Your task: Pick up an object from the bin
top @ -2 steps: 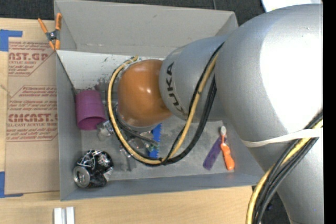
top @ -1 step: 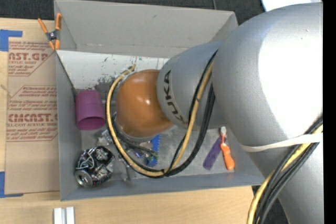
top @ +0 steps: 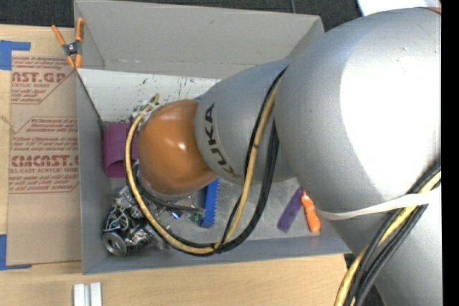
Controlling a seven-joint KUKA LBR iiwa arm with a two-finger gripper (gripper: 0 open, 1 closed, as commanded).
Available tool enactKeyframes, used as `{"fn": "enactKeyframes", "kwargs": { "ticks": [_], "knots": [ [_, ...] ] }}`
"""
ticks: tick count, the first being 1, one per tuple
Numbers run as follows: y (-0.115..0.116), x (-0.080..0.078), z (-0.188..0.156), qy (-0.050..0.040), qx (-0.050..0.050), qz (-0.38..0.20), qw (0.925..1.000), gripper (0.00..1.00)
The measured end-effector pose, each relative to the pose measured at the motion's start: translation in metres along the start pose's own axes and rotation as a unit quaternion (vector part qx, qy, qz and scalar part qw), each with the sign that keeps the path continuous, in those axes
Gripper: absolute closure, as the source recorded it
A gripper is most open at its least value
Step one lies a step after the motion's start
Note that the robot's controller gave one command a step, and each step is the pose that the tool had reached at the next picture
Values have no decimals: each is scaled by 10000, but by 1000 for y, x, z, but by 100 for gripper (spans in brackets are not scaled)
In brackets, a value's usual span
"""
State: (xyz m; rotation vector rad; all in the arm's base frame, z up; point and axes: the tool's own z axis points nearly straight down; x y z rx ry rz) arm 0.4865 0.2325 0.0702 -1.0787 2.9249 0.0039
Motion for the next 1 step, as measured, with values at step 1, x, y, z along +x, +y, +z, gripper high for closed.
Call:
{"fn": "enactKeyframes", "kwargs": {
  "ticks": [1],
  "knots": [
    [-17, 20, -1, 6, -2, 1276, 9918, 100]
  ]
}}
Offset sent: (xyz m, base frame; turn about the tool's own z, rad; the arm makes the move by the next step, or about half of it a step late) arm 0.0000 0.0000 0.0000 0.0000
